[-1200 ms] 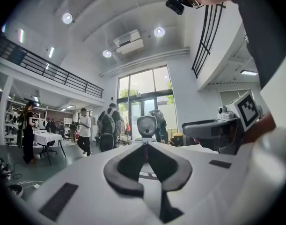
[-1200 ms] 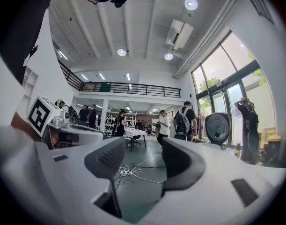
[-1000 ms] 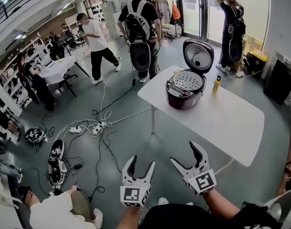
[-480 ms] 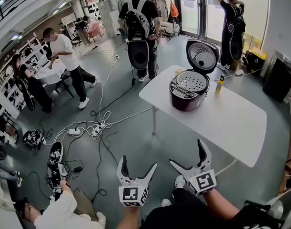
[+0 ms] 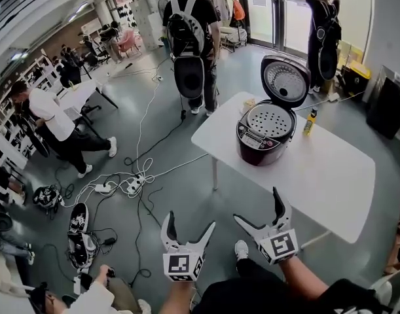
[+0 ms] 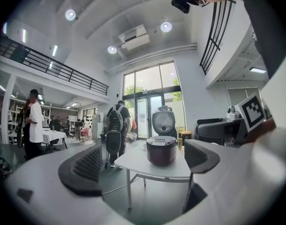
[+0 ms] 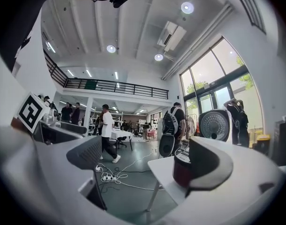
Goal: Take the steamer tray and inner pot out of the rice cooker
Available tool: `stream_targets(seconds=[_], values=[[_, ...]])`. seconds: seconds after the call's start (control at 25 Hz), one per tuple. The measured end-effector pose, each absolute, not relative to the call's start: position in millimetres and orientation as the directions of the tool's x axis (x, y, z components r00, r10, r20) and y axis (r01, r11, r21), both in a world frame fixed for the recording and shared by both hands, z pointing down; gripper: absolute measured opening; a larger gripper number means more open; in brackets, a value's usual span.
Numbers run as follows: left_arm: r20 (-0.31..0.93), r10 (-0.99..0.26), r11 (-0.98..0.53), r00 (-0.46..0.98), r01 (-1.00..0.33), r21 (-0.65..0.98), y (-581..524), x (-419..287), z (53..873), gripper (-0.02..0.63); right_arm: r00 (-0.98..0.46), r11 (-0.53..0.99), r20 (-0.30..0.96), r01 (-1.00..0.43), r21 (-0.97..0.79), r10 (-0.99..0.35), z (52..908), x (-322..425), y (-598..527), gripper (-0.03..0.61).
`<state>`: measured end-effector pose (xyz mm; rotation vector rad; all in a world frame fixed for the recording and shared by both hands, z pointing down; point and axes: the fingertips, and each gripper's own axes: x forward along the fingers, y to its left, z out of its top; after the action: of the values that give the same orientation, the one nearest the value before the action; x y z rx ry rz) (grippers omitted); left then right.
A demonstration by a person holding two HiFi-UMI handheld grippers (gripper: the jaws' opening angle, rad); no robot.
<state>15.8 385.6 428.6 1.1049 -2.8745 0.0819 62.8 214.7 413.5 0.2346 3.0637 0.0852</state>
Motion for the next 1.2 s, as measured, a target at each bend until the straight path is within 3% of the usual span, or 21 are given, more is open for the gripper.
stream_targets(seconds=[0.56,1.2], values=[[0.12,-0.723,0.68,-0.681,-0.731,-0.053,278,-111,427,0.512,-0.995,0.994,-0.032,0.092,0.051,0.094,414,-50,116,0.554],[0.171,-0.827,0.539,-0.536,-0.842,-0.036,169,-194,438,0.512,-0.997,0.994,0.032,-0.066,0.086,-0.069,426,-104,20,0.552]])
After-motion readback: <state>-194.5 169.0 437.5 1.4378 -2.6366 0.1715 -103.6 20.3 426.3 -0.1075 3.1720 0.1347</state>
